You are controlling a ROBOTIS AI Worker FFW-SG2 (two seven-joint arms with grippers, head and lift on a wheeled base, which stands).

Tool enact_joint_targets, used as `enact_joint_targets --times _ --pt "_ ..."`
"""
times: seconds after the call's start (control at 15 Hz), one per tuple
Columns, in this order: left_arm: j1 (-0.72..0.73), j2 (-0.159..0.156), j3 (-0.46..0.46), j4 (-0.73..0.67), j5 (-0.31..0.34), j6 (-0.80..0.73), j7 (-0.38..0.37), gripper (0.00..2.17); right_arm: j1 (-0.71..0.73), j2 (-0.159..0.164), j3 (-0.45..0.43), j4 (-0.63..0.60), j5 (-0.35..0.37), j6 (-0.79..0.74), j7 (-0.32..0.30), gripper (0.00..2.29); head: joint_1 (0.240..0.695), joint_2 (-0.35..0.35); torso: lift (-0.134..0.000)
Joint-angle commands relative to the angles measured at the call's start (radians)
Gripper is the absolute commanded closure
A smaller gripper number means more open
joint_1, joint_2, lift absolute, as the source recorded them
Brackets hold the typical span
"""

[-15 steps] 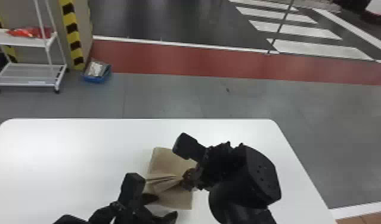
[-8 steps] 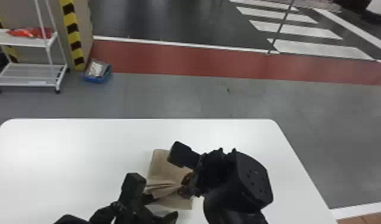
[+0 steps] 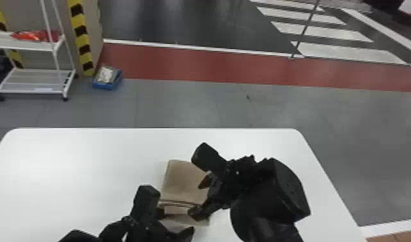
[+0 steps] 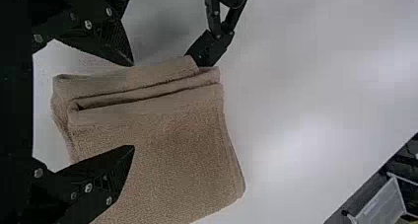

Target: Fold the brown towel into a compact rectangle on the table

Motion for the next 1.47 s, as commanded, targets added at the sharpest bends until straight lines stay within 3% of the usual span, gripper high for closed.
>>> enact_joint_targets --times 0.0,0.2,0.33,0.4,0.67,1.13,1.27,1.4 --pt "0.0 0.0 0.002 0.0 -0.002 0.0 0.0 0.24 -0.011 0.013 -0.061 -0.01 -0.087 0.011 -0.023 0.17 0.695 -0.215 0.0" --pt "0.0 0.0 0.003 0.0 -0.004 0.0 0.0 0.24 -0.044 0.03 -0.11 0.016 -0.139 0.02 -0.077 0.84 0.695 -0.21 0.0" --pt "0.0 0.0 0.002 0.0 -0.004 -0.003 0.0 0.24 -0.051 0.028 -0.099 0.042 -0.125 0.017 -0.129 1.78 0.695 -0.214 0.0" --pt "0.0 0.0 0.002 0.0 -0.005 0.0 0.0 0.24 -0.051 0.028 -0.082 0.063 -0.11 0.014 -0.129 1.99 0.695 -0.218 0.0" --pt "0.0 0.0 0.003 0.0 -0.005 0.0 -0.002 0.24 -0.043 0.027 -0.024 0.112 -0.09 0.008 -0.126 1.99 0.695 -0.217 0.0" --pt "0.0 0.002 0.008 -0.005 -0.009 0.0 -0.006 0.24 -0.026 0.018 0.002 0.157 -0.011 -0.008 -0.097 1.99 0.695 -0.211 0.0" --pt "0.006 0.009 0.013 -0.045 -0.051 0.061 -0.012 0.24 -0.026 0.018 0.004 0.174 0.001 -0.026 -0.101 1.99 0.695 -0.218 0.0" --pt "0.018 0.018 0.019 -0.128 -0.14 0.175 -0.063 0.21 -0.026 0.018 0.001 0.183 0.001 -0.038 -0.109 1.99 0.695 -0.215 0.0"
